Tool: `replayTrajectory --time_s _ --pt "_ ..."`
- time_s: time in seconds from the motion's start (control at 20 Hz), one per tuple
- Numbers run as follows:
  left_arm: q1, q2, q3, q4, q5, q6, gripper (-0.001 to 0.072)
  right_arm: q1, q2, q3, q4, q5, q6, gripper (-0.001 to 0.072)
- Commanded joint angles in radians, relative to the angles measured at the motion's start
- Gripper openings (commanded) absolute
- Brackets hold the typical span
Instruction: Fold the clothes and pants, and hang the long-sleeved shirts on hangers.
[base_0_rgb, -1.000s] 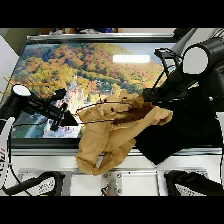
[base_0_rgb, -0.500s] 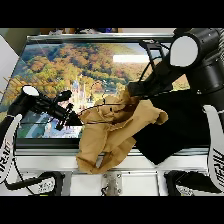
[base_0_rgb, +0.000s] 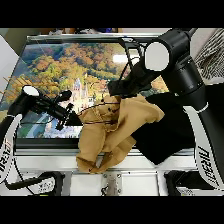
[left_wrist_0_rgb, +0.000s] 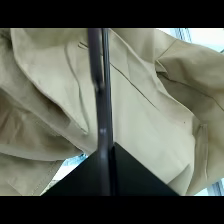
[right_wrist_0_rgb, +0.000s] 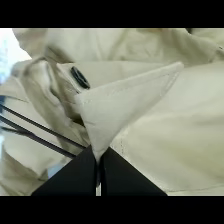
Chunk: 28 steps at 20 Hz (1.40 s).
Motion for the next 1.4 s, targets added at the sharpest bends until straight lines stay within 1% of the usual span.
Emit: replayTrajectory --time_s 0.0,0.1,0.45,0.5,0.55,0.6,0.65,0.7,0.8,1.0,1.35 --pt "-0.001 -0.001 0.0 0.0 0.0 0.002 0.0012 0.027 -0.021 0.003 0.049 -0.13 0.04 0.0016" --pt "-0.001 -0.001 0.0 0.0 0.0 0.001 0.0012 0.042 -0.04 0.003 0.05 -0.137 0.057 0.0017" --pt "0.0 -0.001 0.0 0.0 -0.001 0.001 0.0012 0.074 -0.079 0.002 0.056 -0.173 0.069 0.0019" --pt "0.0 0.0 0.0 0.0 -0.002 0.001 0.0012 0.073 -0.079 0.002 0.056 -0.173 0.069 0.0034" --pt "0.0 -0.001 0.0 0.0 -0.002 0.001 0.0012 0.073 -0.077 0.002 0.056 -0.171 0.068 0.0137" --pt "0.0 -0.001 0.0 0.0 -0.003 0.001 0.0012 0.073 -0.077 0.002 0.056 -0.169 0.061 0.037" --pt "0.0 -0.001 0.0 0.0 -0.004 0.001 0.0012 0.073 -0.076 0.002 0.056 -0.169 0.061 0.0545" --pt "0.0 -0.001 0.0 0.0 -0.005 0.001 0.0012 0.072 -0.075 0.002 0.056 -0.162 0.061 0.0546" --pt "0.0 -0.001 0.0 0.0 -0.008 0.001 0.0012 0.065 -0.071 0.002 0.055 -0.12 0.023 0.0546" --pt "0.0 -0.001 0.0 0.0 -0.009 0.0 0.0012 0.02 -0.055 0.002 0.017 -0.045 0.023 0.0546" --pt "0.0 -0.001 0.0 0.001 -0.011 -0.003 0.0013 -0.024 -0.021 0.002 -0.005 -0.037 -0.011 0.0546"
